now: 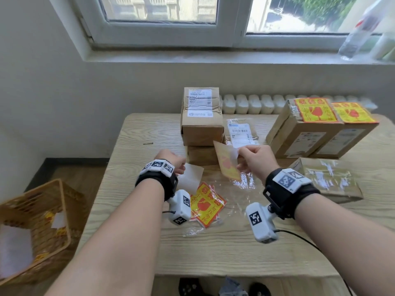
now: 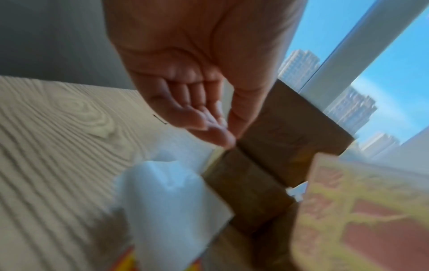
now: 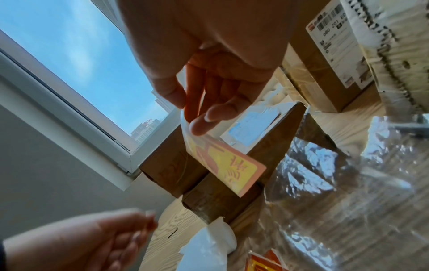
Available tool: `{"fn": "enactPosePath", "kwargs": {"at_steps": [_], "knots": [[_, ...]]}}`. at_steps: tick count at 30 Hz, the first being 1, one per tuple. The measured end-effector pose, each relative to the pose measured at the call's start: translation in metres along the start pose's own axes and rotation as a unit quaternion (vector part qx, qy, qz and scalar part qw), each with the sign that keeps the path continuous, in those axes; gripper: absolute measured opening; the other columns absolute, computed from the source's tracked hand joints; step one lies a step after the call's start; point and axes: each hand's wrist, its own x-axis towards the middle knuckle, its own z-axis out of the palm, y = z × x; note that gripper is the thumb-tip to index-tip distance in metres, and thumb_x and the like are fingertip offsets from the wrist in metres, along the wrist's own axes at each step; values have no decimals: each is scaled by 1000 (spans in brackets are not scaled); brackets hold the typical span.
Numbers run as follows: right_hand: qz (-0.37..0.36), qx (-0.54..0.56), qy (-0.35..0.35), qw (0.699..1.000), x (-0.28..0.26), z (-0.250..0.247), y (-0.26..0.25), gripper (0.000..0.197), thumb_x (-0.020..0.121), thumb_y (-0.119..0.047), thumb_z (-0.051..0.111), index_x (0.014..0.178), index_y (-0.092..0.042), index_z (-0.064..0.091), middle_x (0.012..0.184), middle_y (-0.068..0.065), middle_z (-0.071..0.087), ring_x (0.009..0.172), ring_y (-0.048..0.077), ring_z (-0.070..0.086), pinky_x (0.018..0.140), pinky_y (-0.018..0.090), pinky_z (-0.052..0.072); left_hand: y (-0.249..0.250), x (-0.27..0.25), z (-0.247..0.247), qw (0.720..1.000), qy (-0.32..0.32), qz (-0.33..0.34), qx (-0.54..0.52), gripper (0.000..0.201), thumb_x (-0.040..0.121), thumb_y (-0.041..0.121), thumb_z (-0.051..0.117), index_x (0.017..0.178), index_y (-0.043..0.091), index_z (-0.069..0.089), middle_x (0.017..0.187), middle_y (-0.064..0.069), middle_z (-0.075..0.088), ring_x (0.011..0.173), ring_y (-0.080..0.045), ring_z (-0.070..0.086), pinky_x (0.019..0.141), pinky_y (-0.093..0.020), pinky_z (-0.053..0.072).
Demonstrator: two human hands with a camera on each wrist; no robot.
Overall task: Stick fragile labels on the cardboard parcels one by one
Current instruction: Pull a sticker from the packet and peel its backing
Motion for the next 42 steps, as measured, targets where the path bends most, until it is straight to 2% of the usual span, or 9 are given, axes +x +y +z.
{"fn": "enactPosePath", "kwargs": {"at_steps": [6,11,13,18,24,29,34,38,42], "knots": [[-54,-6,-50,997,-16,-21,-27,19,87,-13,59,80,-6,75,66,15,69,55,21,65,50,30,53,66,-72,28,994,-69,60,-61,61,86,59,56,95,0,66,87,-14,72,69,-19,70,55,-25,55],[-127,-29,-89,988,-36,-56,-43,20,89,-26,63,83,-12,76,70,3,69,59,11,60,51,23,46,91,-102,48,989,-52,70,-118,7,89,9,56,84,4,59,72,-10,65,57,-15,62,48,-21,54],[-163,-35,-82,983,-43,-76,-43,25,87,-41,65,84,-19,77,74,-6,70,64,5,59,59,21,45,100,-111,54,986,-49,85,-132,10,87,-1,51,82,7,56,70,-9,66,53,-14,62,45,-20,52],[-162,-66,48,983,-31,-135,-25,4,81,-34,72,77,-33,70,102,0,59,90,15,56,82,35,51,116,-132,79,982,-61,117,-134,12,92,1,52,86,11,56,84,-6,67,74,-14,65,65,-24,57],[-83,0,17,996,-31,-192,11,20,82,-3,69,75,-21,73,87,4,73,84,22,69,71,32,58,127,-152,133,970,-129,130,-161,21,90,-11,52,94,9,59,90,-11,69,80,-22,68,67,-30,59],[-50,8,58,997,-33,-223,42,19,83,-1,68,76,-17,72,88,5,72,82,20,69,69,29,57,129,-152,180,979,-112,137,-103,26,87,-5,61,109,8,63,108,-14,71,101,-26,69,91,-43,55],[-29,-23,85,996,-34,-246,71,16,79,-8,74,72,-22,72,80,2,73,75,18,70,66,30,58,124,-148,220,986,-83,134,-58,35,82,1,70,113,10,55,105,-15,71,96,-24,70,88,-43,56],[-34,-70,76,994,-37,-254,88,16,79,-13,76,74,-27,72,77,-3,72,72,12,70,68,28,57,122,-145,238,989,-47,135,-45,42,80,0,72,114,7,49,102,-15,67,83,-20,68,66,-30,57],[-21,-87,65,994,-35,-250,96,14,79,-13,77,78,-27,73,81,-3,73,74,11,70,73,30,59,116,-138,246,990,-20,137,-27,40,74,0,77,106,8,53,100,-13,67,84,-21,69,71,-33,59]]}}
